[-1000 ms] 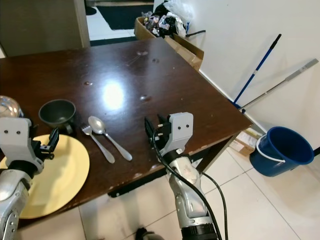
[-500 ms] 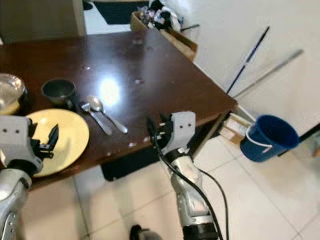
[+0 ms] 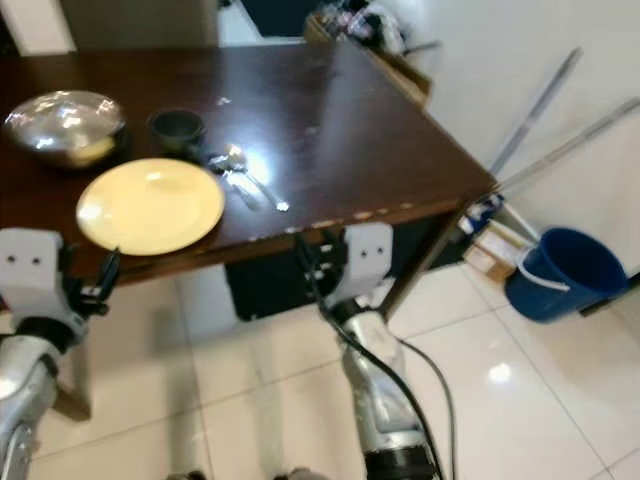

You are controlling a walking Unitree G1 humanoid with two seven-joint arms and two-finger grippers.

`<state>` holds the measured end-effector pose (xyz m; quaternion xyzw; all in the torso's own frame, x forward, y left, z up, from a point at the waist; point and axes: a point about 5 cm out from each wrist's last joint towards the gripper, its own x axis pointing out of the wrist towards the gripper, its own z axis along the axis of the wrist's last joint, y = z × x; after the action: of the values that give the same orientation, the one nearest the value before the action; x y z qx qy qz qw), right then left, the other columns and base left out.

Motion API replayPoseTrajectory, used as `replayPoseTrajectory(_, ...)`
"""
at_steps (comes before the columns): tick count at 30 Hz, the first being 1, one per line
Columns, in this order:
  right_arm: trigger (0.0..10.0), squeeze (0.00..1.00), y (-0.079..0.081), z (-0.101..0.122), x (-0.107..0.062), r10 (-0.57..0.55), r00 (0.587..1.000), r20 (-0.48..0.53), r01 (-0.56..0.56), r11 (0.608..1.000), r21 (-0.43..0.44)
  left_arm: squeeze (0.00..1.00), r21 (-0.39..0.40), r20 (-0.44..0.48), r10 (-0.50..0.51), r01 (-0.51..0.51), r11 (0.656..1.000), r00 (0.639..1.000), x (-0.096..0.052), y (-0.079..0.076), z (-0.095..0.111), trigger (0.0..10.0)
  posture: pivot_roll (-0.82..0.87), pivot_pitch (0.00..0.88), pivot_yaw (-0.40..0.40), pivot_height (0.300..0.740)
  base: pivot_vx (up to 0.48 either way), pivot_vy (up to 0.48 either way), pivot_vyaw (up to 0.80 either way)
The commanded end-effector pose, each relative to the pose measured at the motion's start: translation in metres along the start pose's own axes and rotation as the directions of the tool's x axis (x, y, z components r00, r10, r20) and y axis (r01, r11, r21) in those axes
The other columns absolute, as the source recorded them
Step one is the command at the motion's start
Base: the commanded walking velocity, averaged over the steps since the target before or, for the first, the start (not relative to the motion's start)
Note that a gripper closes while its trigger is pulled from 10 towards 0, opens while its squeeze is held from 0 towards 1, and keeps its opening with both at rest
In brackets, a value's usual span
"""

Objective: Setting the table

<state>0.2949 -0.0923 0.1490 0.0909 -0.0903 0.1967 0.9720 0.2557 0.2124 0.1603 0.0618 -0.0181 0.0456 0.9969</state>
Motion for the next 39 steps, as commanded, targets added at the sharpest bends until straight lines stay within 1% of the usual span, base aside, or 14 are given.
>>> replayPoseTrajectory(1, 10.0, 0.0, -0.0069, -0.0017, -0.0039, -0.022, 1.0, -0.015, 0.022, 1.0, -0.002, 0.0, -0.01, -0.027, -0.01, 0.01, 1.0, 1.0, -0.0024, -0.004, -0.0059, 10.0, -0.01, 0.028, -0.025, 0.74, -0.368, 0.0, 0.68)
replayPoseTrajectory(9, 10.0, 0.0, -0.0074, -0.0017, -0.0038, -0.026, 1.0, -0.015, 0.026, 1.0, 0.003, 0.0, -0.011, -0.03, -0.012, 0.012, 1.0, 0.999, -0.0025, -0.0046, -0.0065, 10.0, -0.01, 0.028, -0.025, 0.74, -0.369, 0.0, 0.67)
replayPoseTrajectory(21, 10.0, 0.0, -0.0096, -0.0003, -0.0037, -0.04, 0.999, -0.011, 0.04, 0.999, 0.033, 0.0, -0.014, -0.032, -0.014, 0.013, 1.0, 0.999, -0.0027, -0.0053, -0.0072, 10.0, -0.01, 0.028, -0.024, 0.74, -0.362, 0.0, 0.0)
replayPoseTrajectory(30, 10.0, 0.0, -0.0095, -0.0002, -0.0035, -0.04, 0.999, -0.009, 0.041, 0.998, 0.039, 0.0, -0.014, -0.032, -0.016, 0.015, 1.0, 0.999, -0.0021, -0.0059, -0.0074, 10.0, -0.01, 0.029, -0.022, 0.74, -0.332, 0.0, 0.0)
replayPoseTrajectory(35, 10.0, 0.0, -0.0099, 0.0001, -0.0035, -0.045, 0.999, -0.008, 0.045, 0.998, 0.046, 0.0, -0.007, -0.039, -0.015, 0.015, 1.0, 0.999, -0.0013, -0.0062, -0.0076, 10.0, -0.01, 0.027, -0.02, 0.74, -0.049, 0.0, 0.0)
replayPoseTrajectory(36, 10.0, 0.0, -0.0103, 0.0009, -0.0034, -0.046, 0.999, -0.006, 0.046, 0.998, 0.05, 0.0, -0.02, -0.038, -0.021, 0.021, 1.0, 0.999, -0.0012, -0.0068, -0.0074, 10.0, -0.01, 0.027, -0.02, 0.74, 0.0, 0.0, 0.0)
replayPoseTrajectory(39, 10.0, 0.0, -0.0113, 0.0021, -0.0026, -0.05, 0.999, -0.003, 0.05, 0.997, 0.059, 0.0, -0.019, -0.041, -0.032, 0.032, 0.999, 0.999, -0.0006, -0.0077, -0.0069, 10.0, -0.01, 0.025, -0.02, 0.74, 0.0, 0.0, 0.0)
